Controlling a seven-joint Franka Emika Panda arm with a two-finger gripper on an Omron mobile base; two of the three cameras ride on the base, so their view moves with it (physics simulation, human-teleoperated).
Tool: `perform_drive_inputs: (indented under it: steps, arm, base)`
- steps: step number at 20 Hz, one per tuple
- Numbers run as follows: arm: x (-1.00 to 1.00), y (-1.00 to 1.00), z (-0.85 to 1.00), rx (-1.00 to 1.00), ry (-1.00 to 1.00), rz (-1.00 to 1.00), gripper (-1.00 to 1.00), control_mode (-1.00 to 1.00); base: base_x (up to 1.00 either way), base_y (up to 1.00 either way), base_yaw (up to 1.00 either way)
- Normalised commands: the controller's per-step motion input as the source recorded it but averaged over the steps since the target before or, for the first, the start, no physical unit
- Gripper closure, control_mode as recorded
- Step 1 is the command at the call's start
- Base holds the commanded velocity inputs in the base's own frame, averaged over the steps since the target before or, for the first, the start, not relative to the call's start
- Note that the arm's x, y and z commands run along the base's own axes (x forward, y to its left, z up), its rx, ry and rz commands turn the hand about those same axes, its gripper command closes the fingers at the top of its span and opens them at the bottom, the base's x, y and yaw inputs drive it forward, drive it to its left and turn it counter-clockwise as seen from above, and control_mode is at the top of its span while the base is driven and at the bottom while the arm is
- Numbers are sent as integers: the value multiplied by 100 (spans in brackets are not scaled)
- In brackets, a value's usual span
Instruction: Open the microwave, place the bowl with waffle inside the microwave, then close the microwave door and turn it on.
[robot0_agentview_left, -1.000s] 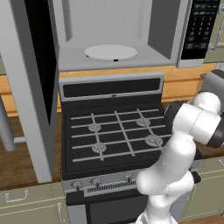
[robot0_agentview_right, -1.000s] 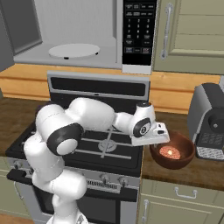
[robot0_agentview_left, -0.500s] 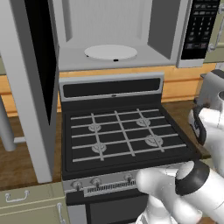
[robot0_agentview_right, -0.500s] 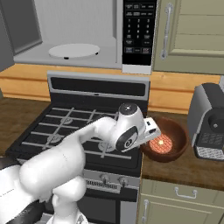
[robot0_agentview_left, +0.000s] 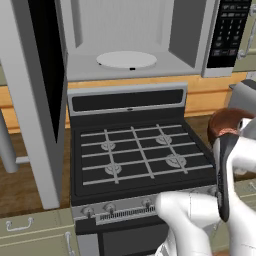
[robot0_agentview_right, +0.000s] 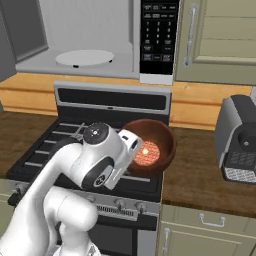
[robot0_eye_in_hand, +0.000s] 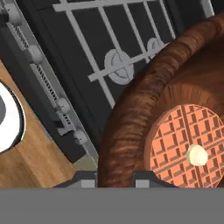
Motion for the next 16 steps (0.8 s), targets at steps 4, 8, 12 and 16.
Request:
perform_drive_inputs:
  steps: [4, 8, 12, 16]
  arm:
    - [-69, 95, 95, -16, 32, 64, 100, -100]
    - [-77, 65, 96, 0, 17, 50, 100, -100]
    - [-68, 33, 97, 6, 6, 33, 100, -100]
    - [-49, 3, 80, 19, -9, 24, 100, -100]
  base:
    - [0, 0, 0]
    - [0, 0, 0]
    - [0, 0, 0]
    - [0, 0, 0]
